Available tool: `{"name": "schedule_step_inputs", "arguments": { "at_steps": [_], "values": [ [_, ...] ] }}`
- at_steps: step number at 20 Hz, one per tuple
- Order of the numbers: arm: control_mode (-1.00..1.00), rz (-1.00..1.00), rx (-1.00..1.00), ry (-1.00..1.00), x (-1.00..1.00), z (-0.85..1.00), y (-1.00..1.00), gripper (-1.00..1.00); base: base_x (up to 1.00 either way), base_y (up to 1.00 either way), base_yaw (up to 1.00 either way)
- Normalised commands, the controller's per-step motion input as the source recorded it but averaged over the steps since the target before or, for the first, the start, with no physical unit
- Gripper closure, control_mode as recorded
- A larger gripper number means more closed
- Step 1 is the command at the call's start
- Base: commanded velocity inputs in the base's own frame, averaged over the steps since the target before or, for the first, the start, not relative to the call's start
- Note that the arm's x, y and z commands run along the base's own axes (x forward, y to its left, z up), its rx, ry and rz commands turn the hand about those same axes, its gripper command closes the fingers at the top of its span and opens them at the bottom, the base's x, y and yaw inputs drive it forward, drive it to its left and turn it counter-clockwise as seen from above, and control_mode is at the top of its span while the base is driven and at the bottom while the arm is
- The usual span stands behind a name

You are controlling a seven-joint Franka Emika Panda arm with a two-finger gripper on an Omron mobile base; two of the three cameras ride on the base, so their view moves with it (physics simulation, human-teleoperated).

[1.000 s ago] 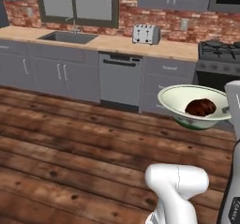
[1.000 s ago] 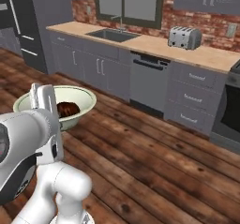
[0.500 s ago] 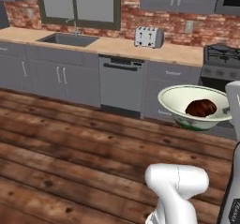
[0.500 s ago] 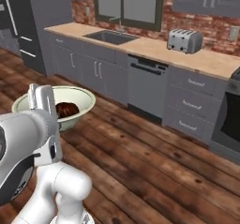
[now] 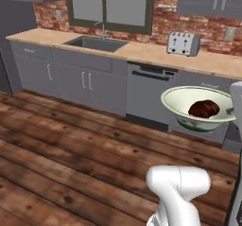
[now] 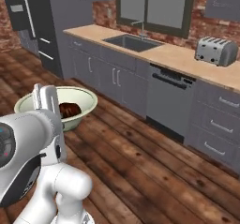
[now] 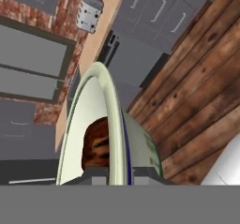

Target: Place one of the steaks on the plate and the other in the bowl. Then place the bowl in the fridge.

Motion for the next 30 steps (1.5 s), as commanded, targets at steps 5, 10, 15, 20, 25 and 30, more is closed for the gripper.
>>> {"name": "schedule_step_inputs", "arguments": {
  "at_steps": [5,10,15,20,25,30],
  "values": [
    [1.00,0.00,0.00,0.00,0.00,0.00,0.00,1.00,1.00,1.00,0.00],
    [1.00,0.00,0.00,0.00,0.00,0.00,0.00,1.00,1.00,1.00,0.00],
    [1.00,0.00,0.00,0.00,0.00,0.00,0.00,1.00,1.00,1.00,0.00],
    [1.00,0.00,0.00,0.00,0.00,0.00,0.00,1.00,1.00,1.00,0.00],
    [1.00,0.00,0.00,0.00,0.00,0.00,0.00,1.00,1.00,1.00,0.00],
    [1.00,0.00,0.00,0.00,0.00,0.00,0.00,1.00,1.00,1.00,0.00]
  ]
}}
